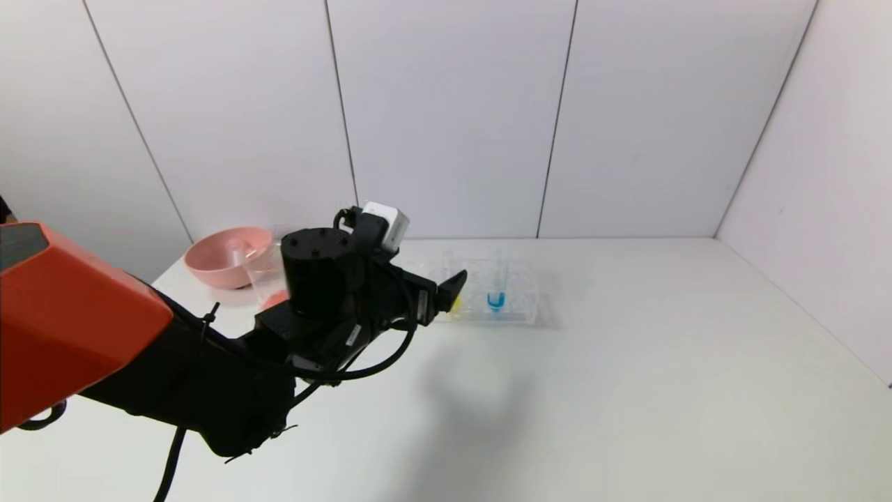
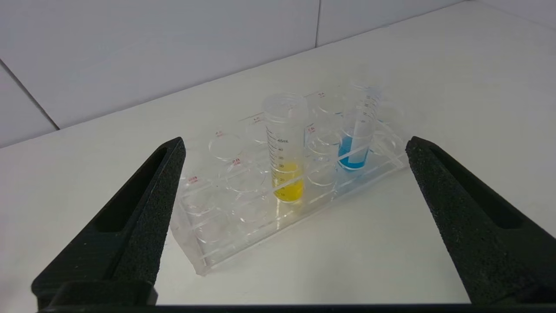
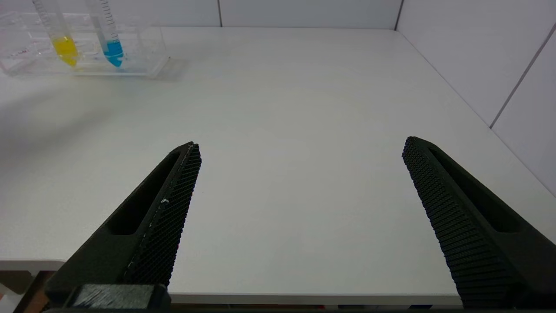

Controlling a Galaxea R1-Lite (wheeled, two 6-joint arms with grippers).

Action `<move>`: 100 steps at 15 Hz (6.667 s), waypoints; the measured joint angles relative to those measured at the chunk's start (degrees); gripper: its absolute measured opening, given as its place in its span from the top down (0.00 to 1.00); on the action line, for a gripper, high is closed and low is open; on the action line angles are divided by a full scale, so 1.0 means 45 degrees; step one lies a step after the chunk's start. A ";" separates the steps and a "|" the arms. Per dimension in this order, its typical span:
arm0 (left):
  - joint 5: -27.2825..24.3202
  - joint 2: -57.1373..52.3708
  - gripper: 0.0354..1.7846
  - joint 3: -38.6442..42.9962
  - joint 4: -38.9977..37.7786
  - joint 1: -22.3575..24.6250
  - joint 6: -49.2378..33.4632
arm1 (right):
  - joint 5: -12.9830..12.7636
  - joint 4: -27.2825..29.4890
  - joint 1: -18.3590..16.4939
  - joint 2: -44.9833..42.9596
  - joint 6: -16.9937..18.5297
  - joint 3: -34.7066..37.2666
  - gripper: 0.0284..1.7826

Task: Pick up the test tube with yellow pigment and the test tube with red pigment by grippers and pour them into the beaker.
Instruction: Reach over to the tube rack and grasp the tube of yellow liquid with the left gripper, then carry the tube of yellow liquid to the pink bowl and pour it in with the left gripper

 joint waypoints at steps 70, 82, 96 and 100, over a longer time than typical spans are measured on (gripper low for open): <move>0.6028 0.5426 0.08 -0.6101 0.0068 -0.1206 0.0409 | -0.0008 0.0000 0.0000 0.0000 0.0000 0.0000 0.05; 0.6019 0.5407 0.76 -0.6125 0.0520 -0.1260 0.0425 | -0.0005 0.0000 0.0000 0.0000 0.0000 0.0000 0.05; 0.5995 0.5077 0.76 -0.5973 0.0339 -0.1273 0.0469 | -0.0005 0.0000 0.0000 0.0000 0.0005 0.0005 0.05; 0.6003 0.4809 0.76 -0.5911 0.0349 -0.1298 0.0496 | -0.0008 0.0000 0.0000 0.0000 0.0000 0.0005 0.05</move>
